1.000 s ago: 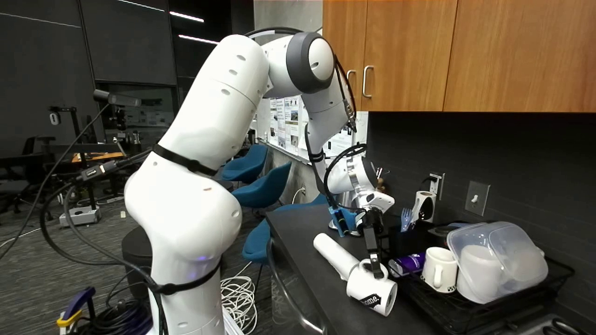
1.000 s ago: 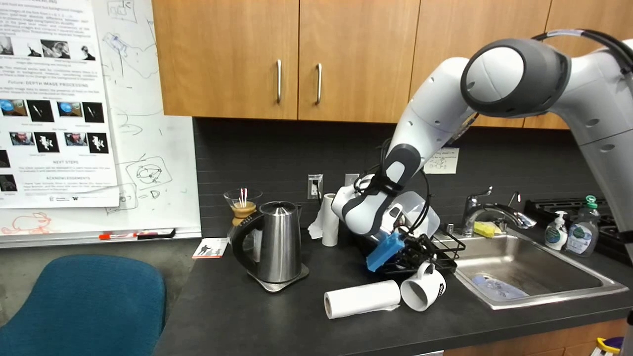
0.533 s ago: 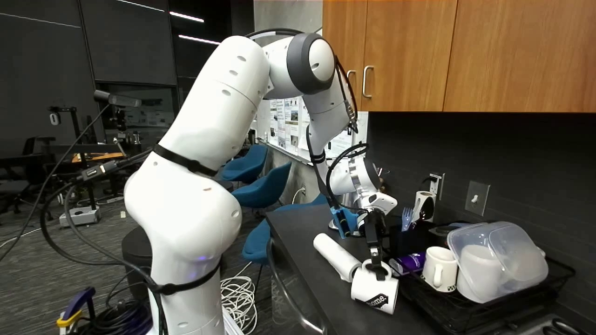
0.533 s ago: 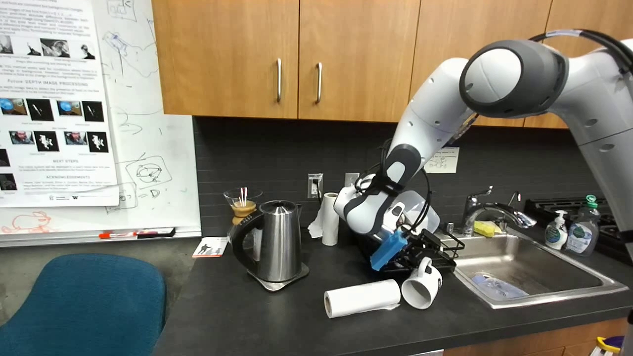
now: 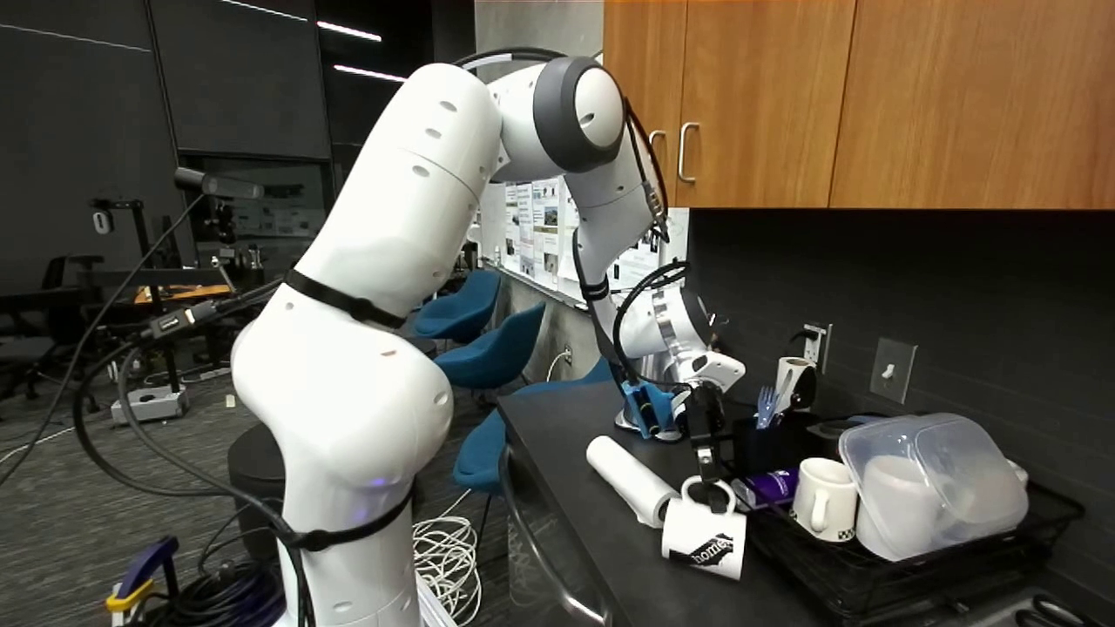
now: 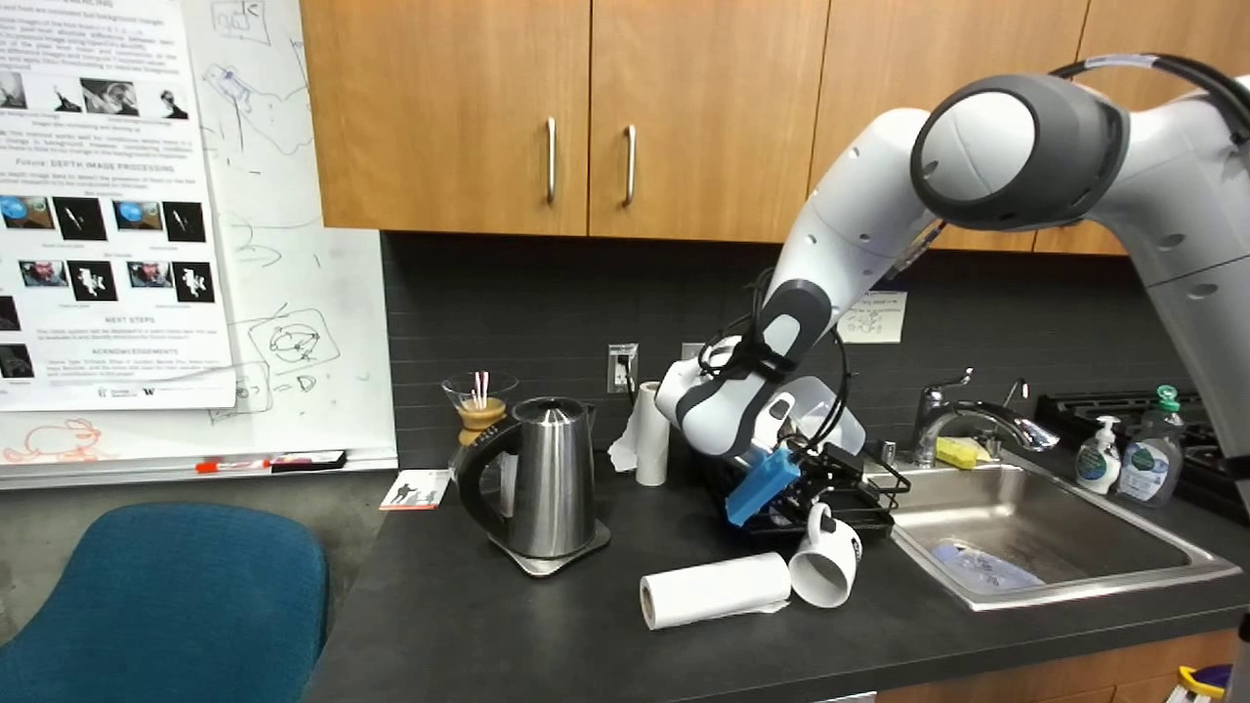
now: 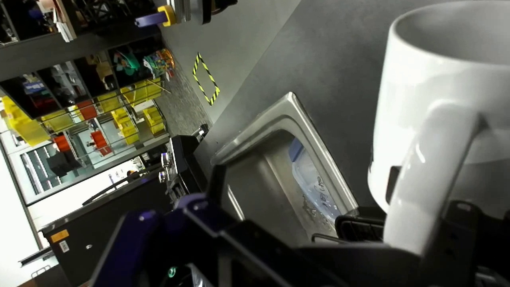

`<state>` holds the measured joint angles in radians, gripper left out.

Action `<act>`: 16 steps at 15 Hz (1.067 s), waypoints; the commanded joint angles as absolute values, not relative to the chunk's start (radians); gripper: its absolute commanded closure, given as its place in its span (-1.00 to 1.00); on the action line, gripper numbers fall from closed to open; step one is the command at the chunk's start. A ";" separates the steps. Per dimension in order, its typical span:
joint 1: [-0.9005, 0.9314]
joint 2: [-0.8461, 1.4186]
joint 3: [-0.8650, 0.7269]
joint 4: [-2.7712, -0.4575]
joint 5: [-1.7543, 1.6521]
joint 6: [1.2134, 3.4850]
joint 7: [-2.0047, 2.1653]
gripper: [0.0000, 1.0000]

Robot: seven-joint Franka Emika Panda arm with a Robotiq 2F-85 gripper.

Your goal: Take the mug cup off the dish rack

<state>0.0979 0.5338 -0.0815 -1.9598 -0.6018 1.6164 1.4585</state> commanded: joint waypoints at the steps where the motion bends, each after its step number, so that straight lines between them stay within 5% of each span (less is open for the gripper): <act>1: 0.108 0.514 -0.085 -1.922 -0.656 1.662 1.458 -1.00; 16: 0.116 0.472 -0.070 -1.921 -0.667 1.662 1.498 -1.00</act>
<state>0.1290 0.4851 -0.0567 -1.9524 -0.6453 1.6165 1.4629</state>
